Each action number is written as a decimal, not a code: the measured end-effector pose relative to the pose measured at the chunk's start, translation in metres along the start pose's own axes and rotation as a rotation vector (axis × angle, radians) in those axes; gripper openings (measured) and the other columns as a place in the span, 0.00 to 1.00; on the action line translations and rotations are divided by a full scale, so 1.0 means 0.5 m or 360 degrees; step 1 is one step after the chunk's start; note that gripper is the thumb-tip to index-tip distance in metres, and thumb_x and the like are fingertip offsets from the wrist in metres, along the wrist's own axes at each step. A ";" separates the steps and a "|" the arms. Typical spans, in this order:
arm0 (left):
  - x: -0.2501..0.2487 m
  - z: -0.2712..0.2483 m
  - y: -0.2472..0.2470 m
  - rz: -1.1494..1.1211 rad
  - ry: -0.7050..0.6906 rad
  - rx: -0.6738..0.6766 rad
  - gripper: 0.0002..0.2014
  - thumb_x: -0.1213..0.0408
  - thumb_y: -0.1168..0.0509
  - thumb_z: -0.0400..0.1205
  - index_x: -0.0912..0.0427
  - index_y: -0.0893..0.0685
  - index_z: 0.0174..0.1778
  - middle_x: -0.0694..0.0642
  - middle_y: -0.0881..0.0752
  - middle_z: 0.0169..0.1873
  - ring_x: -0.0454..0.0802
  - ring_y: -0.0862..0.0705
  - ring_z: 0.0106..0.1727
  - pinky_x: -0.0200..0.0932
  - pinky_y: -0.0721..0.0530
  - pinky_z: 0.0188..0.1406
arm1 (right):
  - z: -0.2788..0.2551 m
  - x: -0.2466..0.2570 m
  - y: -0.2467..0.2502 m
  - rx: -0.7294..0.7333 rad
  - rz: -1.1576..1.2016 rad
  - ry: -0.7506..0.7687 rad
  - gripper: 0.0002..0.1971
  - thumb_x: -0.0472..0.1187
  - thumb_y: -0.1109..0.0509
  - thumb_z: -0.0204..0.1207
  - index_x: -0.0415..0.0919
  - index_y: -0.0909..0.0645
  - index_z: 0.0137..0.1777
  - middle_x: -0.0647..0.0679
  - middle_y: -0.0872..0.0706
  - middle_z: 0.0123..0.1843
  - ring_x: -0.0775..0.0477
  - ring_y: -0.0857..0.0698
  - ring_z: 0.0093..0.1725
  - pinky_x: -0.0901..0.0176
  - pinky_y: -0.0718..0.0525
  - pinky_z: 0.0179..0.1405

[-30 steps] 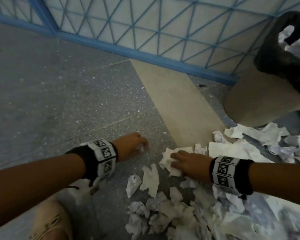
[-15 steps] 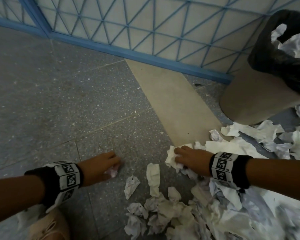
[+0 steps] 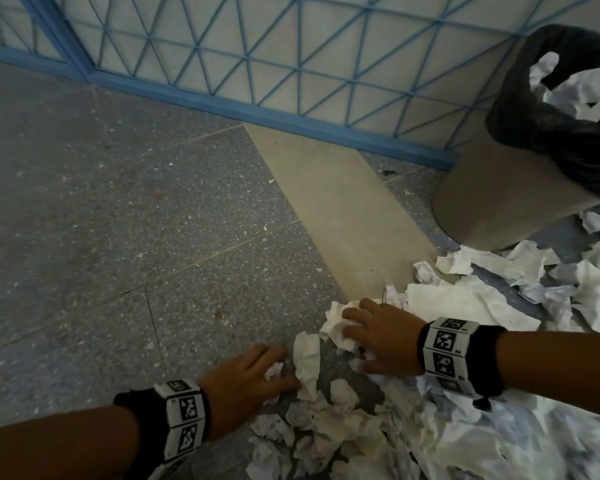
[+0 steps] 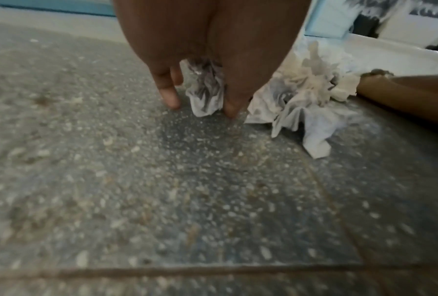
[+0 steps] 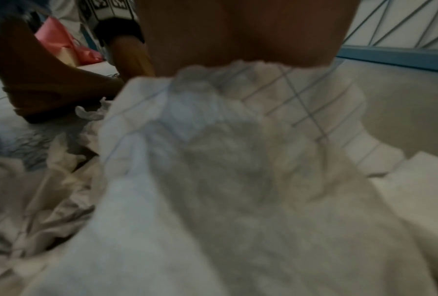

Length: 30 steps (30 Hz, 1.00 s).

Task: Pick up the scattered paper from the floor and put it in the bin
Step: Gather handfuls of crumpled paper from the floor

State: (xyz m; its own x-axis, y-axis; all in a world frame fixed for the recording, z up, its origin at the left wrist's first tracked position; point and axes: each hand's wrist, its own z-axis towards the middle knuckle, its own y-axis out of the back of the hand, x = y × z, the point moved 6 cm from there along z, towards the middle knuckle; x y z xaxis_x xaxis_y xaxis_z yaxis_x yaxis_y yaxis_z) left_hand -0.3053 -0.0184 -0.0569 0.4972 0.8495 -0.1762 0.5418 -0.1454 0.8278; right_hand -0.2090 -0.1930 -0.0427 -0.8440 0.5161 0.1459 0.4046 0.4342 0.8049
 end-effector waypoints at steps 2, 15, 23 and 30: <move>-0.004 0.015 0.020 -0.0085 -0.0039 -0.0018 0.28 0.48 0.29 0.70 0.39 0.28 0.66 0.55 0.25 0.68 0.49 0.18 0.62 0.34 0.12 0.50 | -0.005 -0.004 -0.009 0.0105 -0.0029 -0.0015 0.29 0.48 0.36 0.76 0.44 0.39 0.75 0.41 0.43 0.81 0.36 0.37 0.74 0.40 0.25 0.68; -0.041 0.099 0.087 0.0138 -0.0341 0.0238 0.28 0.69 0.45 0.84 0.48 0.43 0.79 0.63 0.51 0.82 0.62 0.41 0.78 0.57 0.21 0.62 | 0.001 -0.051 0.020 -0.0015 0.0187 -0.0123 0.17 0.31 0.36 0.76 0.36 0.27 0.65 0.36 0.28 0.67 0.37 0.22 0.62 0.46 0.23 0.59; -0.009 0.195 0.283 -0.0265 -0.0165 -0.0279 0.20 0.57 0.46 0.81 0.61 0.22 0.64 0.69 0.27 0.66 0.62 0.24 0.65 0.53 0.24 0.67 | -0.104 -0.156 0.257 -0.0953 0.0566 -0.0501 0.16 0.32 0.34 0.73 0.32 0.21 0.62 0.33 0.19 0.61 0.36 0.19 0.60 0.49 0.24 0.59; -0.021 0.250 0.723 -0.0950 -0.0212 -0.1472 0.27 0.49 0.38 0.67 0.64 0.17 0.55 0.71 0.17 0.52 0.62 0.18 0.56 0.40 0.26 0.51 | -0.353 -0.305 0.476 -0.2081 0.0613 -0.1089 0.19 0.37 0.34 0.67 0.30 0.18 0.57 0.31 0.14 0.55 0.35 0.16 0.56 0.60 0.27 0.50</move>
State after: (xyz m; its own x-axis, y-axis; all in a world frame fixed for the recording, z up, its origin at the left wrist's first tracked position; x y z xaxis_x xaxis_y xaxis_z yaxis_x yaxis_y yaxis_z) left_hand -0.0298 -0.1431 0.1774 0.4239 0.5874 -0.6894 0.0316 0.7511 0.6594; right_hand -0.0460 -0.2987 0.2279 -0.2950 0.8328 0.4684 -0.3405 -0.5497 0.7628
